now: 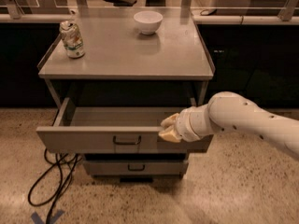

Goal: Open top drawer

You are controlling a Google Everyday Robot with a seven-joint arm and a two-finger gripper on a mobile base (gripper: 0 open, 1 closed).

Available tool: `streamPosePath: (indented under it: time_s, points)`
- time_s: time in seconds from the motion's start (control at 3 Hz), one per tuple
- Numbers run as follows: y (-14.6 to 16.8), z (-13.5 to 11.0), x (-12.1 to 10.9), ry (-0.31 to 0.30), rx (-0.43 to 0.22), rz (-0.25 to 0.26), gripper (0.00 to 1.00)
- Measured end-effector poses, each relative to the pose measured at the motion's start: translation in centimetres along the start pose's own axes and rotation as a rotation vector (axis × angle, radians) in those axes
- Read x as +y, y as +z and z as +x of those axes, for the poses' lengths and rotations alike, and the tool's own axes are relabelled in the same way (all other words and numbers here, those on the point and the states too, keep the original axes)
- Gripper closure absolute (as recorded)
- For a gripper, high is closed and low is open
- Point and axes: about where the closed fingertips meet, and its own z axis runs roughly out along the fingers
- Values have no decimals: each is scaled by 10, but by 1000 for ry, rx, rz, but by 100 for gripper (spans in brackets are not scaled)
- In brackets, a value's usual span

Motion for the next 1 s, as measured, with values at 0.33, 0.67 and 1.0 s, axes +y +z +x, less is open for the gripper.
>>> streamPosePath:
  time_s: [0.33, 0.67, 1.0]
  points:
    - [-3, -2, 0, 0, 0, 0, 100]
    - [-11, 6, 18, 17, 3, 19, 100]
    - [-13, 4, 19, 17, 3, 19, 100]
